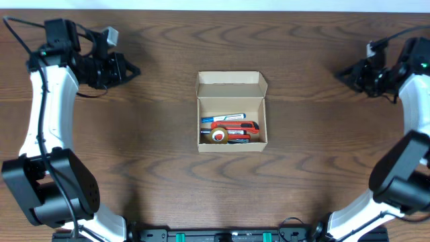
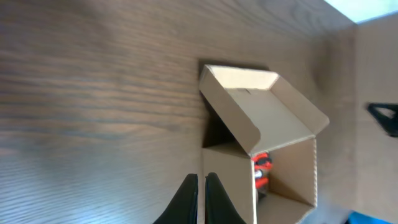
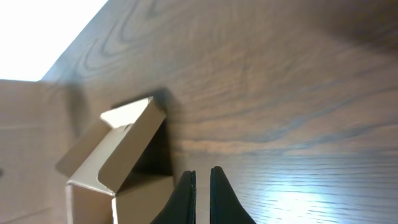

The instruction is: Pack container

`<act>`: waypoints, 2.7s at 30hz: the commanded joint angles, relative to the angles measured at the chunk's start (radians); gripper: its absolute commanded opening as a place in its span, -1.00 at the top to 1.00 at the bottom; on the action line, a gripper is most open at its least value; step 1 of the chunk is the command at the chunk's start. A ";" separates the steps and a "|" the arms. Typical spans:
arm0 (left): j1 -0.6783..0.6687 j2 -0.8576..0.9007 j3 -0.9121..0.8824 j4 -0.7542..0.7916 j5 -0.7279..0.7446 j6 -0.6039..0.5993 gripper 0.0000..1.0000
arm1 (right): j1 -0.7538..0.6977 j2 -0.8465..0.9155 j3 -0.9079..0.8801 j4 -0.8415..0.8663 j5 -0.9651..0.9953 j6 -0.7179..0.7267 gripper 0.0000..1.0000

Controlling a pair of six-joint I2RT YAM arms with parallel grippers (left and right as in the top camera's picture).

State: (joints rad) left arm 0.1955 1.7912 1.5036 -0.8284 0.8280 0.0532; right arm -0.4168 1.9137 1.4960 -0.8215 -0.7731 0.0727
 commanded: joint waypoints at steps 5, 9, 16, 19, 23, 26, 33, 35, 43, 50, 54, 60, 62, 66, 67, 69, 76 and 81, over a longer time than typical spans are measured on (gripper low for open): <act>-0.006 -0.006 -0.142 0.120 0.165 0.003 0.88 | 0.026 0.067 -0.012 -0.019 -0.133 -0.045 0.97; -0.030 0.070 -0.154 0.165 0.188 -0.003 0.88 | 0.079 0.069 -0.016 -0.002 -0.132 -0.031 0.98; -0.041 0.218 -0.154 0.202 0.273 -0.003 0.88 | 0.168 0.069 -0.027 0.066 -0.122 0.042 0.98; -0.041 0.261 -0.154 0.209 0.299 0.005 0.89 | 0.194 0.069 -0.059 0.126 -0.122 0.093 0.97; -0.041 0.266 -0.154 0.210 0.299 0.014 0.88 | 0.208 0.069 -0.127 0.218 -0.160 0.142 0.97; -0.041 0.268 -0.154 0.210 0.299 0.014 0.88 | 0.217 0.069 -0.185 0.288 -0.174 0.172 0.97; -0.052 0.269 -0.154 0.237 0.319 0.013 0.88 | 0.245 0.069 -0.272 0.381 -0.181 0.212 0.97; -0.061 0.272 -0.154 0.248 0.319 0.003 0.89 | 0.254 0.069 -0.283 0.400 -0.173 0.233 0.97; -0.096 0.330 -0.154 0.315 0.379 -0.058 0.88 | 0.285 0.069 -0.327 0.487 -0.166 0.298 0.97; -0.113 0.369 -0.154 0.320 0.391 -0.058 0.89 | 0.288 0.073 -0.333 0.489 -0.143 0.313 0.97; -0.119 0.384 -0.154 0.327 0.396 -0.058 0.88 | 0.293 0.101 -0.333 0.491 -0.144 0.316 0.97; -0.128 0.390 -0.154 0.336 0.396 -0.061 0.88 | 0.326 0.164 -0.333 0.535 -0.171 0.333 0.98; -0.131 0.390 -0.154 0.339 0.395 -0.062 0.88 | 0.338 0.177 -0.333 0.558 -0.171 0.349 0.97; -0.132 0.393 -0.154 0.363 0.396 -0.092 0.88 | 0.353 0.187 -0.333 0.592 -0.174 0.374 0.97; -0.133 0.393 -0.154 0.370 0.396 -0.100 0.89 | 0.354 0.188 -0.333 0.594 -0.174 0.376 0.98; -0.136 0.393 -0.154 0.381 0.396 -0.107 0.88 | 0.355 0.190 -0.333 0.595 -0.174 0.376 0.97; -0.171 0.397 -0.154 0.439 0.395 -0.166 0.88 | 0.368 0.194 -0.333 0.599 -0.174 0.377 0.98; -0.191 0.420 -0.154 0.483 0.400 -0.215 0.88 | 0.387 0.194 -0.333 0.613 -0.173 0.384 0.97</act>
State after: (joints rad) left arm 0.0132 2.1777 1.3521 -0.3542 1.2060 -0.1169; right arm -0.0502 2.0880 1.1675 -0.2150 -0.9279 0.4446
